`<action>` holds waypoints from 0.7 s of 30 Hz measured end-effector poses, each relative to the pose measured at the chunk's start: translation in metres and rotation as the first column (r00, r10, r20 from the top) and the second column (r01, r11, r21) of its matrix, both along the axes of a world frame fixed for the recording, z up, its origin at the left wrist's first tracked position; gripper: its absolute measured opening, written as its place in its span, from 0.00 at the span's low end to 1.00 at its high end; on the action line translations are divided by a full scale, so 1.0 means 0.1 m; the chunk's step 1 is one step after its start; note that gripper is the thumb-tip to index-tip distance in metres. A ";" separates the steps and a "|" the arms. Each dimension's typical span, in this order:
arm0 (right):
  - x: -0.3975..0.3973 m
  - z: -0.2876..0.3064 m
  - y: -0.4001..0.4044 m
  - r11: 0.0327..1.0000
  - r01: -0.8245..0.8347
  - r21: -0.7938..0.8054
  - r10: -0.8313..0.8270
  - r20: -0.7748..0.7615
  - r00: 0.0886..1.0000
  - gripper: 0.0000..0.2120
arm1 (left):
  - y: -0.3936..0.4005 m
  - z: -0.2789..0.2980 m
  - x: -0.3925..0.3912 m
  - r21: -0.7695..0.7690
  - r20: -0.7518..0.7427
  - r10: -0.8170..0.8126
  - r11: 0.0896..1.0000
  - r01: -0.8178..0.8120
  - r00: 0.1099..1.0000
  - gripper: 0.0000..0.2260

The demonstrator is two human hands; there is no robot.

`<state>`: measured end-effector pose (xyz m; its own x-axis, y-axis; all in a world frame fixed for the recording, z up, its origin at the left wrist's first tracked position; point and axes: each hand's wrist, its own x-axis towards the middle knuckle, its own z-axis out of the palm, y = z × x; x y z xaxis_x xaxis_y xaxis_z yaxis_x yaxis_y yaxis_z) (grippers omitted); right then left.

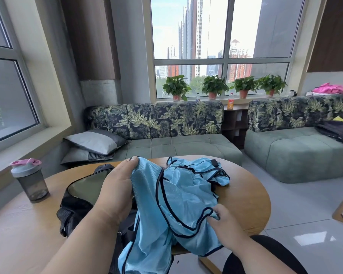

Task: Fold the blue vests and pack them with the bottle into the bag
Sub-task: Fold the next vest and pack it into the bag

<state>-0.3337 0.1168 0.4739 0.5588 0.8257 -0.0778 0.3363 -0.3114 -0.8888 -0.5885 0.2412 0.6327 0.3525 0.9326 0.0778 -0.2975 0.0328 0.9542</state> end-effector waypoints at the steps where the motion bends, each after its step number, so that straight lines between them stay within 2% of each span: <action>1: -0.01 0.07 0.01 0.999 0.013 0.049 -0.013 -0.001 1.000 0.03 | 0.02 -0.01 -0.01 0.049 -0.061 0.023 0.999 -0.020 0.998 0.12; 5: -0.05 0.49 0.03 0.967 -0.006 0.253 -0.003 0.036 0.999 0.05 | 0.02 -0.04 0.06 0.200 -0.177 0.140 0.974 -0.104 0.974 0.06; 7: -0.10 0.73 0.01 0.943 -0.039 0.331 0.023 0.054 0.998 0.04 | 0.02 -0.07 0.09 0.260 -0.204 0.149 0.961 -0.093 0.968 0.09; 9: -0.17 0.95 0.00 0.920 -0.086 0.382 0.056 0.089 0.994 0.04 | 0.00 -0.11 0.13 0.263 -0.228 0.061 0.965 0.001 0.972 0.14; 12: -0.29 1.20 -0.02 0.891 -0.169 0.420 0.128 0.124 0.984 0.06 | -0.10 -0.19 0.24 0.170 -0.275 -0.174 0.959 0.226 0.946 0.10; 14: -0.37 1.31 -0.04 0.870 -0.218 0.442 0.171 0.144 0.975 0.07 | -0.19 -0.27 0.30 0.115 -0.316 -0.314 0.924 0.364 0.895 0.17; 17: -0.46 1.39 -0.04 0.844 -0.225 0.487 0.187 0.127 0.974 0.07 | -0.28 -0.38 0.37 0.203 -0.422 -0.318 0.879 0.430 0.849 0.22; 20: -0.49 1.37 -0.02 0.828 -0.202 0.523 0.177 0.098 0.979 0.06 | -0.31 -0.38 0.40 0.317 -0.443 -0.235 0.862 0.396 0.865 0.11; 21: -0.48 1.36 -0.02 0.817 -0.194 0.543 0.192 0.061 0.979 0.03 | -0.31 -0.35 0.41 0.326 -0.429 -0.220 0.867 0.377 0.876 0.12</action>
<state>-0.3820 0.1152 0.6101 0.3827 0.8242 0.4174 0.3414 0.2937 -0.8929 -0.5480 0.2100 0.5982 0.6839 0.6962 0.2181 0.0384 -0.3328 0.9422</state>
